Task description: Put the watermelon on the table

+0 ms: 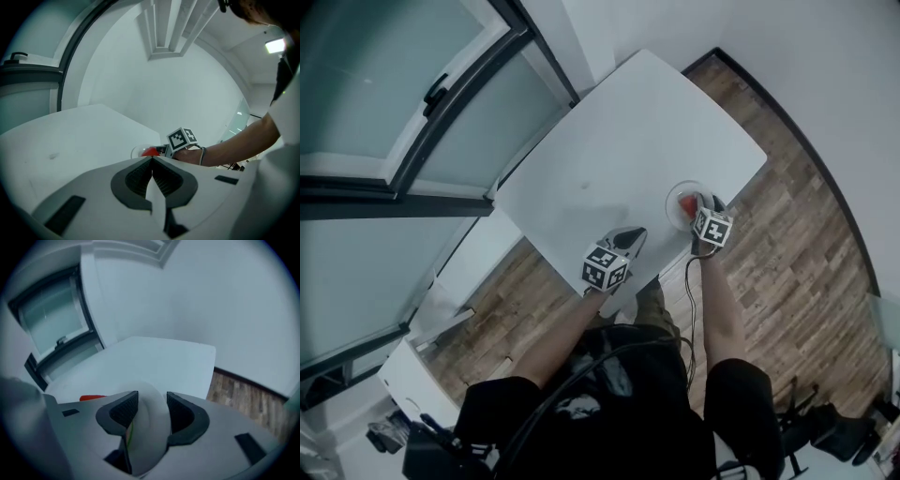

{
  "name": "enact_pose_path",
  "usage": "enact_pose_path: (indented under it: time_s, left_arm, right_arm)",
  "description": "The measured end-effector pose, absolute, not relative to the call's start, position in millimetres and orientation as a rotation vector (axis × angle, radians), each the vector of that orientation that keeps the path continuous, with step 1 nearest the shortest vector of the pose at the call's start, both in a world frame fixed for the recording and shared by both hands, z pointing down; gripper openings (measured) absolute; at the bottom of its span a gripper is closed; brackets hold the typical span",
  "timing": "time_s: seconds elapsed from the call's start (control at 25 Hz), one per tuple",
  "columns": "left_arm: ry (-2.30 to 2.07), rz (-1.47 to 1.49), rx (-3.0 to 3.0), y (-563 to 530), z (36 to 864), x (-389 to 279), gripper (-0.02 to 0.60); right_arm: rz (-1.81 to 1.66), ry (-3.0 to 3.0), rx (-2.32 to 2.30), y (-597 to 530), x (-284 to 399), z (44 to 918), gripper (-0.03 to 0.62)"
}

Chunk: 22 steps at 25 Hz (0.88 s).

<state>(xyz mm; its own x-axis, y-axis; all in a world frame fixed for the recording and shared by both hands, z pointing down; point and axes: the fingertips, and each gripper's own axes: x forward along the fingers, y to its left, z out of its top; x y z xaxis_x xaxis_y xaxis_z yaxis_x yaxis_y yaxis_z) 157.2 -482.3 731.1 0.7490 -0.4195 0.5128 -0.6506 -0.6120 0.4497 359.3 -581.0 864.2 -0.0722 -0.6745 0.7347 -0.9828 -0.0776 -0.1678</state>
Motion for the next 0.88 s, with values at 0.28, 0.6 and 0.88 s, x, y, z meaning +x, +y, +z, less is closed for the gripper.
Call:
enact_pose_path:
  time_s: [0.28, 0.6, 0.88]
  left_arm:
    - [-0.783, 0.433, 2.346, -483, 721, 159, 0.005]
    - [-0.661, 0.356, 2.484, -443, 673, 161, 0.006]
    - [-0.634, 0.279, 2.67, -419, 599, 153, 0.006]
  right_arm:
    - [0.529, -1.715, 1.756, -562, 357, 806, 0.142]
    - [0.484, -1.936, 1.985, -468, 320, 662, 0.028]
    - [0.564, -2.072, 2.042, -393, 282, 604, 0.011]
